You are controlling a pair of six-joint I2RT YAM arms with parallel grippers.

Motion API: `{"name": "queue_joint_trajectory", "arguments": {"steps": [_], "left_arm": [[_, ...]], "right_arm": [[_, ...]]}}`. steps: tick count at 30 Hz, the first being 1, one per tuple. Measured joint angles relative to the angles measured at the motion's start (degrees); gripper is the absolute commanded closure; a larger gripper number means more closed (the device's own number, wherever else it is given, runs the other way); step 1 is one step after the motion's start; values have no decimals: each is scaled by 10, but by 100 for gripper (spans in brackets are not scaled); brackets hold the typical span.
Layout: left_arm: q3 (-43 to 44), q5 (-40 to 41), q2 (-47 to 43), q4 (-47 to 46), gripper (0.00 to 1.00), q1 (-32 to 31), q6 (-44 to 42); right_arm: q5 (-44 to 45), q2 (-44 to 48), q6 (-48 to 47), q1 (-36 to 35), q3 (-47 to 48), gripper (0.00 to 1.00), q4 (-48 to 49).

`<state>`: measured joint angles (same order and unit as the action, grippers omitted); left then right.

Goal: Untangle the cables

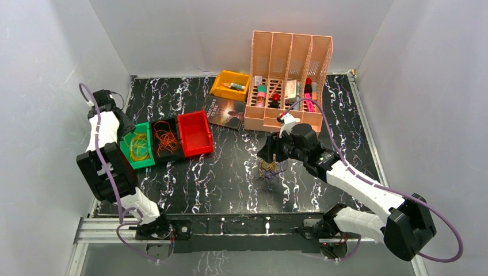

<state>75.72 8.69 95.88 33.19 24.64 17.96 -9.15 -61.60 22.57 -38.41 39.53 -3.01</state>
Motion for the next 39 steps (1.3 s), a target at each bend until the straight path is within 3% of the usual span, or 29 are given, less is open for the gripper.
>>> {"name": "queue_joint_trajectory", "arguments": {"steps": [17,30,39], "left_arm": [[-30,-38,-82,8,54,-20,-3],[-100,-47,-250,-27,50,-248,2],[-127,-59,-241,-83,50,-425,39]], "right_arm": [[14,7,0,0,0,34,-1],[93,13,15,0,1,34,-72],[146,12,29,2,11,34,-137]]}}
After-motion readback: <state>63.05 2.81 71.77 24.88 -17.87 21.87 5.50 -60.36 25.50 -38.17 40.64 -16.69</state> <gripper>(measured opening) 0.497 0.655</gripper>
